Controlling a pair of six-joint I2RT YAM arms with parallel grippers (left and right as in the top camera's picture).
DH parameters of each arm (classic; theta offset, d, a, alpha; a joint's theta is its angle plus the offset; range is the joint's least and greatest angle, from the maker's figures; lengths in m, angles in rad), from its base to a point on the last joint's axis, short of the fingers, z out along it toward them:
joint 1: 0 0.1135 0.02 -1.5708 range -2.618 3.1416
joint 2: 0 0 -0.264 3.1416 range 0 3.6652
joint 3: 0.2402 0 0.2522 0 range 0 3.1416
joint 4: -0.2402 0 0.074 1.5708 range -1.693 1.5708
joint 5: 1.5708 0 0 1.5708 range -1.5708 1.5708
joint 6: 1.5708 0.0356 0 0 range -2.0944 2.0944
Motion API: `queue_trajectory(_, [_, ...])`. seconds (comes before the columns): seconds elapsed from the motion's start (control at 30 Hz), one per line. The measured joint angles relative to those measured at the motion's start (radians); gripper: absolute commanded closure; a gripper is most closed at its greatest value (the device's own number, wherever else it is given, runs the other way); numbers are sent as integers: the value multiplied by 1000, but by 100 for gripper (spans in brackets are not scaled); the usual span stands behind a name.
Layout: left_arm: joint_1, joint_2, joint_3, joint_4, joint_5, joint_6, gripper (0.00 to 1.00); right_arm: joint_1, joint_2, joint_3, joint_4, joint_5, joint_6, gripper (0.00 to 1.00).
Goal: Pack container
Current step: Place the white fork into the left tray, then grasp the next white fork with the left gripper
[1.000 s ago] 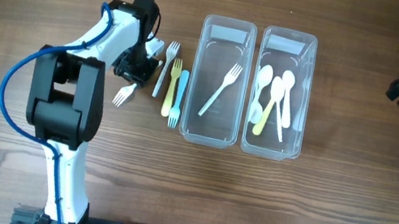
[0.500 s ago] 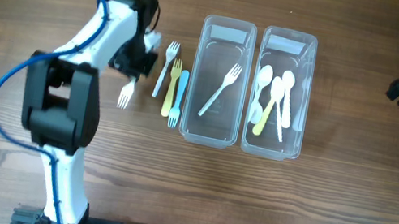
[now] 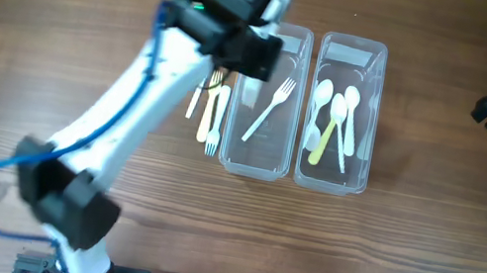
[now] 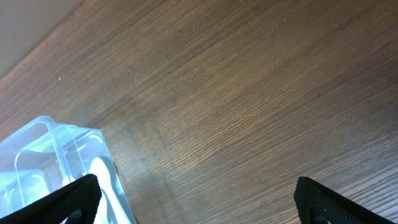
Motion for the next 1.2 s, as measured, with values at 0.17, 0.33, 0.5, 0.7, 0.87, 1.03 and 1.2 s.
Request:
queue_trajectory(0.17, [-41,180,-25,50,0,-60,61,0,0,0,0,0,0,0])
queue_trajectory(0.33, [-39,201,-26,58,0,-85,44,0,0,0,0,0,0,0])
queue_trajectory(0.5, [2,109,-18,-25,-55,-85,38,0,0,0,0,0,0,0])
queue_trajectory(0.7, [186,37,-8,-84,-178,21,50,0,0,0,1,0,0,0])
queue_trajectory(0.87, [295,99,-82,-53,-170,147,56,0,0,0,1,0,0,0])
queue_trajectory(1.03, [312,180,-133,5,-137,249,51,0,0,0,1,0,0,0])
queue_trajectory(1.2, [307,217,-136,48,-118,277,52,0,0,0,1,0,0,0])
